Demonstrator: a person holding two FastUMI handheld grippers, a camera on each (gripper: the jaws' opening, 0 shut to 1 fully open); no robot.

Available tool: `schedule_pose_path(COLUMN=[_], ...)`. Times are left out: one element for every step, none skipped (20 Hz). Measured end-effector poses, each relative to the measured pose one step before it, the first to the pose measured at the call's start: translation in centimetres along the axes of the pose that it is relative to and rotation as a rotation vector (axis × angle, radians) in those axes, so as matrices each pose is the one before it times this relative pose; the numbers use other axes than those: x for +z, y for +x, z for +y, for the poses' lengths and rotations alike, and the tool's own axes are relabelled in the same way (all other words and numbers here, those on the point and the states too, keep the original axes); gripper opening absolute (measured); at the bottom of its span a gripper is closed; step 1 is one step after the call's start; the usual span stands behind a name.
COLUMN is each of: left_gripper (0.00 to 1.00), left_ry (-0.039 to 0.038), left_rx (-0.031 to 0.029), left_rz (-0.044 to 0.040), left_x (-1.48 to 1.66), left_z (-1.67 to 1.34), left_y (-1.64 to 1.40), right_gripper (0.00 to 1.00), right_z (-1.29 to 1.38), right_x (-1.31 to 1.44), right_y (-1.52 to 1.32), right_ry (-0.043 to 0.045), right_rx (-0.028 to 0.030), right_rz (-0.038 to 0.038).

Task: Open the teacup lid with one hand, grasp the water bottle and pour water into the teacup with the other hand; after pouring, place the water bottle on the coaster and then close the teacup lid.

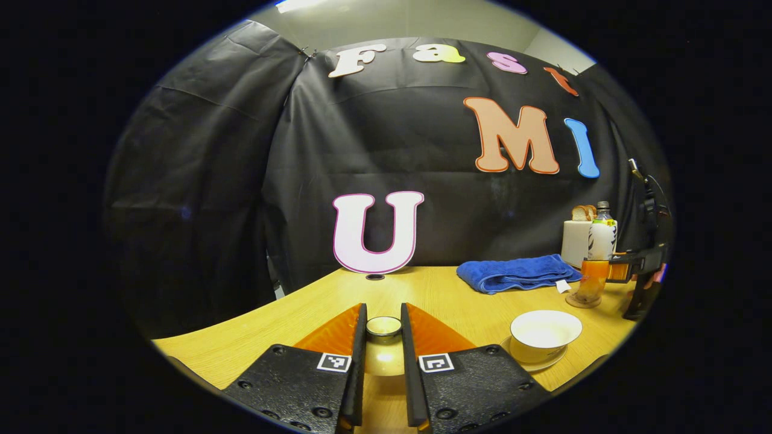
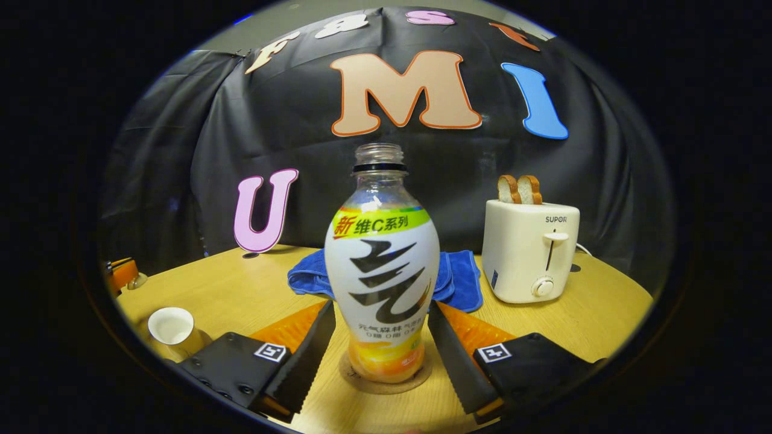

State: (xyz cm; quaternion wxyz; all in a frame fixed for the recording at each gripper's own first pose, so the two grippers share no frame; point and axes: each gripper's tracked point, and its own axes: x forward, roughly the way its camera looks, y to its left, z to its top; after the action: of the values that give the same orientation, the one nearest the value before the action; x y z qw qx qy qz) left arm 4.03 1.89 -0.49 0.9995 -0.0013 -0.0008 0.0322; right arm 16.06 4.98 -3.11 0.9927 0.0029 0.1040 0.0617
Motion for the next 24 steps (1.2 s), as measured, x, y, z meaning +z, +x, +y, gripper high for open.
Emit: schedule_pose_path(left_gripper=[0.27,0.26,0.26,0.26,0.26,0.26,0.26,0.26,0.26,0.26,0.26,0.26,0.27,0.26,0.26,0.27,0.26,0.26,0.26,0.26,0.26,0.26,0.26,0.26], left_ry=[-0.00095,0.00072,-0.00073,-0.00007,0.00155,-0.00007,0.00027,-0.00014,-0.00052,-0.00113,-0.00094,-0.00164,-0.00002,-0.00213,-0.00031,-0.00189,-0.00074,-0.00076,-0.00093,-0.00162,-0.00139,-0.00113,-0.00123,0.00049], left_rx=[-0.01247,-0.01165,-0.00744,-0.00294,-0.00530,-0.01078,-0.01586,-0.01800,-0.02198,-0.02682,-0.02423,-0.02485,-0.02820,-0.03053,-0.03290,-0.03451,-0.03601,-0.03839,-0.04320,-0.03724,-0.02794,-0.02534,-0.02940,-0.03413], left_rz=[-0.00187,-0.00022,-0.00074,-0.00138,0.00057,-0.00147,-0.00017,-0.00081,-0.00030,0.00025,0.00048,-0.00227,-0.00041,-0.00130,-0.00105,-0.00131,0.00133,0.00171,-0.00041,-0.00106,0.00059,-0.00020,-0.00048,-0.00014], left_x=[0.026,-0.017,-0.004,0.047,-0.032,0.015,0.025,-0.024,0.070,-0.031,-0.022,0.037,0.027,-0.017,0.071,-0.037,-0.010,-0.066,0.081,-0.033,-0.012,-0.015,0.060,-0.023], left_z=[-0.265,-0.154,-0.139,-0.086,-0.174,-0.313,-0.420,-0.487,-0.615,-0.700,-0.616,-0.556,-0.700,-0.759,-0.787,-0.836,-0.921,-0.848,-0.981,-0.840,-0.656,-0.560,-0.632,-0.843], left_y=[-0.039,0.093,0.031,0.136,0.169,0.235,0.284,0.221,0.323,0.300,0.330,0.277,0.277,0.400,0.279,0.305,0.318,0.282,0.237,0.220,0.161,0.137,0.116,0.135], right_gripper=[0.94,1.00,1.00,0.98,0.96,0.94,0.94,0.94,0.94,1.00,1.00,0.98,0.98,0.94,0.94,0.98,0.98,0.97,0.97,0.97,0.94,0.94,0.94,0.98], right_z=[-0.097,-0.170,0.080,-0.049,-0.095,-0.087,-0.165,-0.372,-0.424,-0.429,-0.496,-0.798,-0.614,-0.409,-0.580,-0.666,-1.041,-0.799,-1.047,-0.916,-1.013,-0.932,-0.867,-0.589], right_x=[0.044,-0.004,0.092,0.078,-0.011,0.172,0.127,0.232,0.221,0.246,0.343,-0.060,0.468,0.506,-0.223,0.143,0.198,0.013,-0.357,0.069,-0.008,0.141,-0.004,0.144], right_y=[-0.495,-0.425,-0.568,-0.453,-0.595,-0.626,-0.784,-0.650,-0.781,-0.898,-0.833,-0.415,-0.605,-0.671,-0.610,-0.501,-0.536,-0.474,-0.313,-0.441,-0.437,-0.371,-0.304,-0.312], right_ry=[-0.00269,-0.00810,-0.00677,-0.00294,0.00036,-0.00046,-0.00047,0.00042,0.00124,0.00064,0.00204,-0.00065,-0.00197,-0.00101,0.00154,-0.00123,-0.00167,0.00008,-0.00132,-0.00246,-0.00035,-0.00129,-0.00087,-0.00019], right_rx=[0.00039,-0.00184,0.00056,0.00286,0.00300,0.00070,-0.00406,-0.00794,-0.01216,-0.01150,-0.01510,-0.01338,-0.01851,-0.01728,-0.01121,-0.01811,-0.02394,-0.02097,-0.02290,-0.02787,-0.03019,-0.03259,-0.02765,-0.01504], right_rz=[-0.00488,-0.00821,-0.00889,-0.00654,-0.00866,-0.00986,-0.01206,-0.01754,-0.01553,-0.02042,-0.02455,-0.02691,-0.02249,0.00215,0.00325,-0.00584,-0.00262,-0.00017,-0.00025,-0.00225,-0.00325,-0.00356,0.00082,-0.00270])
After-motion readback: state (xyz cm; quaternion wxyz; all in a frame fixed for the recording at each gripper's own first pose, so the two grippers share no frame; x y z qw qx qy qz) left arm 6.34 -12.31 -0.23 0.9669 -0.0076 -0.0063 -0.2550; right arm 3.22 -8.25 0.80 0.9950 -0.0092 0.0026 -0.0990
